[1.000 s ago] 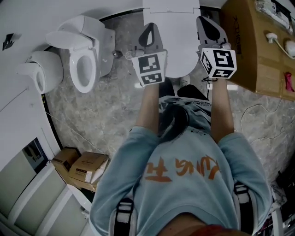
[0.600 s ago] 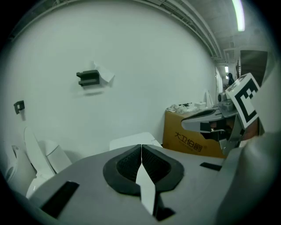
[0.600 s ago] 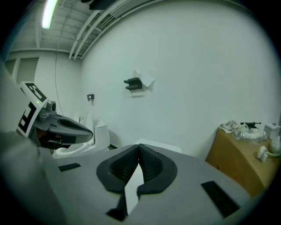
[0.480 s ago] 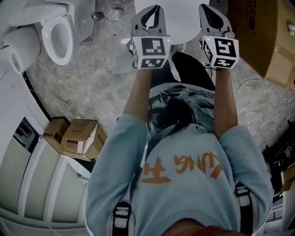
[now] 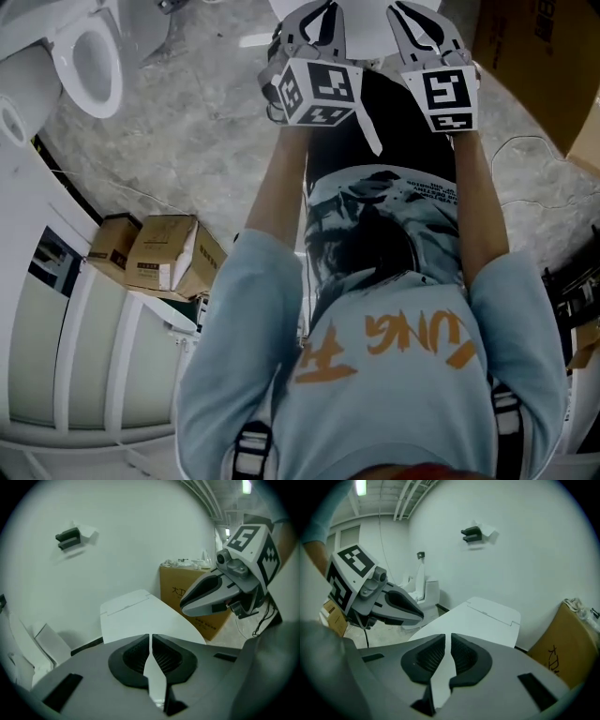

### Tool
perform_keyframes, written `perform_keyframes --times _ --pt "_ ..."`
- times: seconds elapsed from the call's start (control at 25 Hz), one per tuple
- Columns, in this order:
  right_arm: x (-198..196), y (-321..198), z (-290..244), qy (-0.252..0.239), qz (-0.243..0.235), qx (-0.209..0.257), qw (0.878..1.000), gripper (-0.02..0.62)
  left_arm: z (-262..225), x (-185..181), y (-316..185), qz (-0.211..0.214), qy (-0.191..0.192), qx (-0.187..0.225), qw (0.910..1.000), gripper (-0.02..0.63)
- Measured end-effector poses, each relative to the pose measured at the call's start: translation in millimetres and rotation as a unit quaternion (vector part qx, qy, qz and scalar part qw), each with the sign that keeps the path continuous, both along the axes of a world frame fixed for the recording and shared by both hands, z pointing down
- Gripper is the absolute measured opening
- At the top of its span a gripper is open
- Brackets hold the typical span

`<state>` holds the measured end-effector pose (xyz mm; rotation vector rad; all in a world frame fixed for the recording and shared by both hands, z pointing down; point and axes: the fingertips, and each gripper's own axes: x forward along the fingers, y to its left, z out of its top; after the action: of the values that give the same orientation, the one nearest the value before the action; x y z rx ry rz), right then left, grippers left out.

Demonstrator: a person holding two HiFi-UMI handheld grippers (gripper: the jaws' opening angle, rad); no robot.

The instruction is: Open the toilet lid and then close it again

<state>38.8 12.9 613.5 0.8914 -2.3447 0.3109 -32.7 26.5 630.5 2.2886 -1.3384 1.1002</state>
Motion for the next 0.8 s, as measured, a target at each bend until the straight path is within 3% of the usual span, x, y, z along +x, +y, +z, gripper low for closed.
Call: perform_keyframes --times 0.08,0.2,0.36,0.44,0.6,0.64,0.8 --pt "-4 16 22 0.017 -0.024 -0.01 1.0 0.075 24 3 13 0.026 -0.015 -0.013 0.9995 0.032" --pt "-8 37 55 0.043 -0.062 -0.023 0.997 0.113 59 6 33 0.074 -0.044 -0.034 0.9957 0.154" --pt "-10 62 96 0.077 -0.119 -0.041 0.989 0.209 96 8 58 0.149 -0.091 -0.049 0.9834 0.226" --pt "-11 75 115 0.107 -0.16 -0.037 0.981 0.244 111 7 69 0.194 -0.118 -0.05 0.9726 0.26" --pt "-14 105 154 0.155 -0.234 -0.04 0.959 0.348 143 4 99 0.286 -0.168 -0.051 0.9421 0.35" --pt "-13 111 161 0.162 -0.247 -0.042 0.954 0.385 149 3 106 0.304 -0.178 -0.05 0.9347 0.353" --pt "-7 122 186 0.224 -0.288 -0.012 0.931 0.422 173 -2 123 0.35 -0.213 -0.052 0.9106 0.36"
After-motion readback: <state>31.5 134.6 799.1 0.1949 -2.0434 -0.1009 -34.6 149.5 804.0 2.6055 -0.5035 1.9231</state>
